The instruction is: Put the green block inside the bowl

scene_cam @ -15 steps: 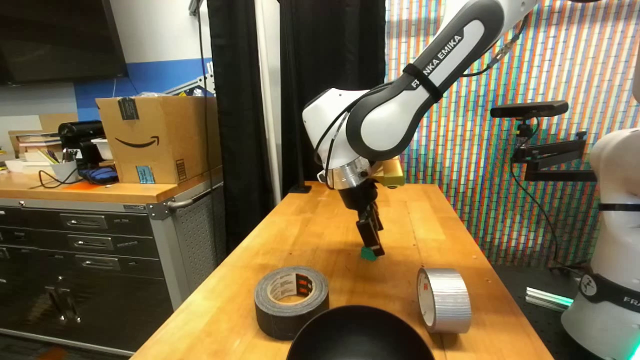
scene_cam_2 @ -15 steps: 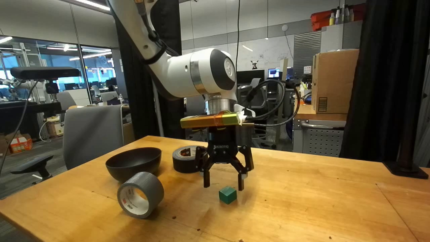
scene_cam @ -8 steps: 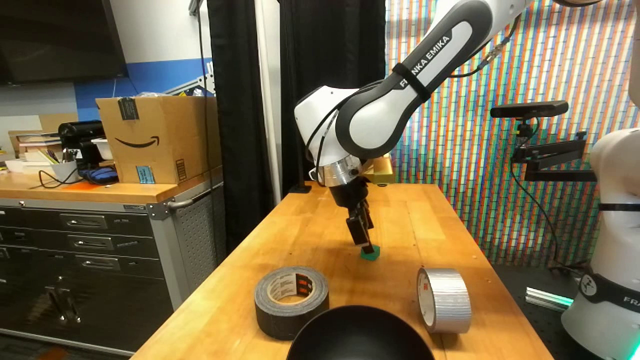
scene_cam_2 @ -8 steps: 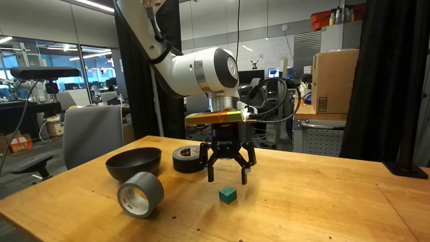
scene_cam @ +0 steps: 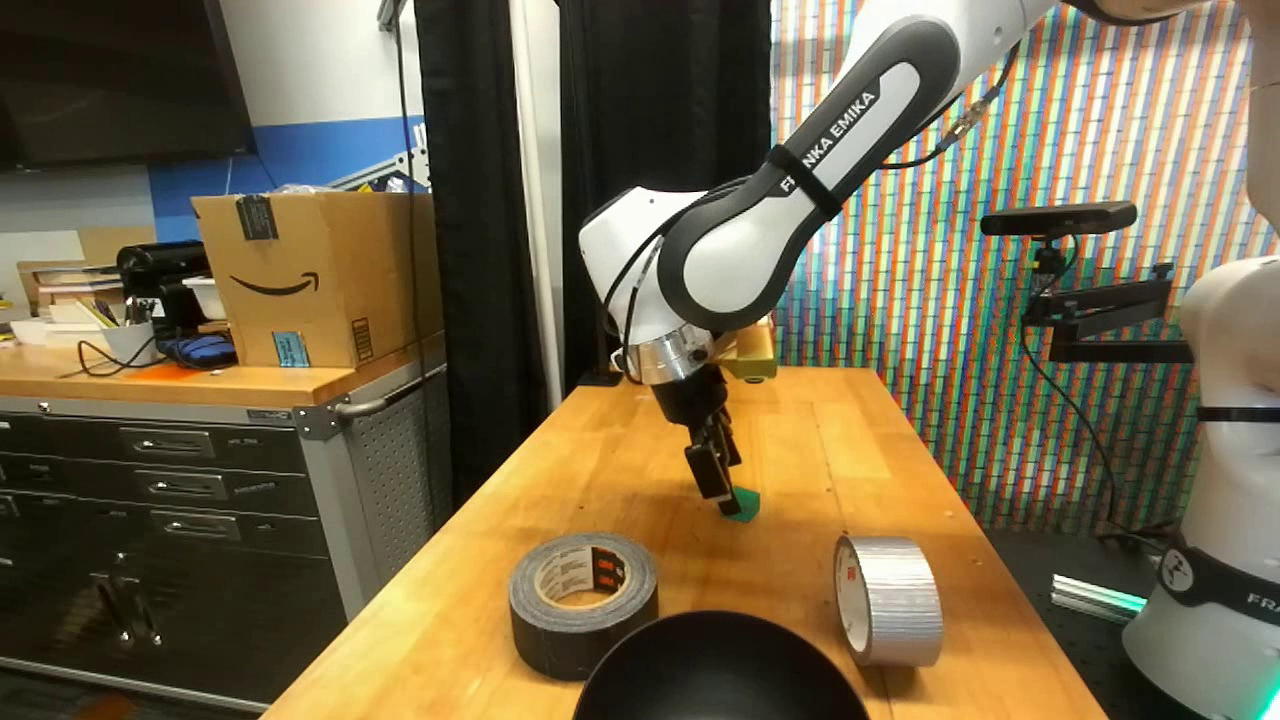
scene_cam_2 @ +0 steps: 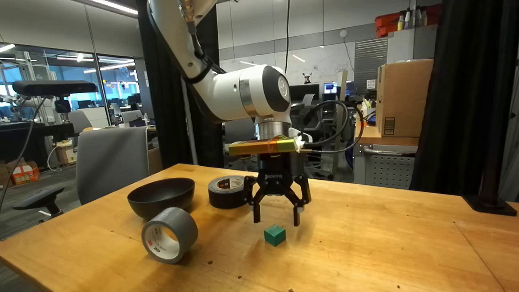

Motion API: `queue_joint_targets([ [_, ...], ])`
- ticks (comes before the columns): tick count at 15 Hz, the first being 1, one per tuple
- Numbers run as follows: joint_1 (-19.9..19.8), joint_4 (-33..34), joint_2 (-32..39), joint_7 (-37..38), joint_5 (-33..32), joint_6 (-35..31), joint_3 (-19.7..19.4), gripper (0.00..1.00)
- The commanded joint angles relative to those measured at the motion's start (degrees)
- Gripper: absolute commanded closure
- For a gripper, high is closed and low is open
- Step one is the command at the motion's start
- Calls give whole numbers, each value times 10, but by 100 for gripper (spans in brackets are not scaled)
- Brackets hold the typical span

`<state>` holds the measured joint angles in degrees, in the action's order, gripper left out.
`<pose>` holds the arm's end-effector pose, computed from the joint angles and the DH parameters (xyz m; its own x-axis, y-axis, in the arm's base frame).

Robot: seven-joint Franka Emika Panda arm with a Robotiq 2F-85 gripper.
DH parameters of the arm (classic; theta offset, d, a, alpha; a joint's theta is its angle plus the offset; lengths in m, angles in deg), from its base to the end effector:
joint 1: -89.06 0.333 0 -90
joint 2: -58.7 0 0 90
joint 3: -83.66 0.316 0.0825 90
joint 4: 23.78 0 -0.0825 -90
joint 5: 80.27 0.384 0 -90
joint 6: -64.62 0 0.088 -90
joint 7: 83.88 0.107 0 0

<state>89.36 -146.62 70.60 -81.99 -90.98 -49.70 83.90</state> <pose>0.5227 -0.0065 0.2833 0.9355 0.0531 -0.3494 0.1092 -0.9837 0.1428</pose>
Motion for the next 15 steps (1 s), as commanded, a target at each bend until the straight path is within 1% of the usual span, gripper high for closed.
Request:
queue_joint_targets([
  [1,-2,21,11,-13,10,12,-3,0],
  [2,-2,20,12,-12,9,11,-3,0],
  [3,-1,20,12,-10,7,11,-3,2],
  [4,-1,20,12,-7,5,13,-4,21],
  [5,0,20,12,-6,4,13,-4,27],
  [6,0,20,12,-5,3,14,-4,31],
  [9,1,21,12,-5,3,15,-4,57],
  [13,-1,21,9,-8,5,14,-4,88],
  [15,-1,21,8,-9,6,14,-4,87],
])
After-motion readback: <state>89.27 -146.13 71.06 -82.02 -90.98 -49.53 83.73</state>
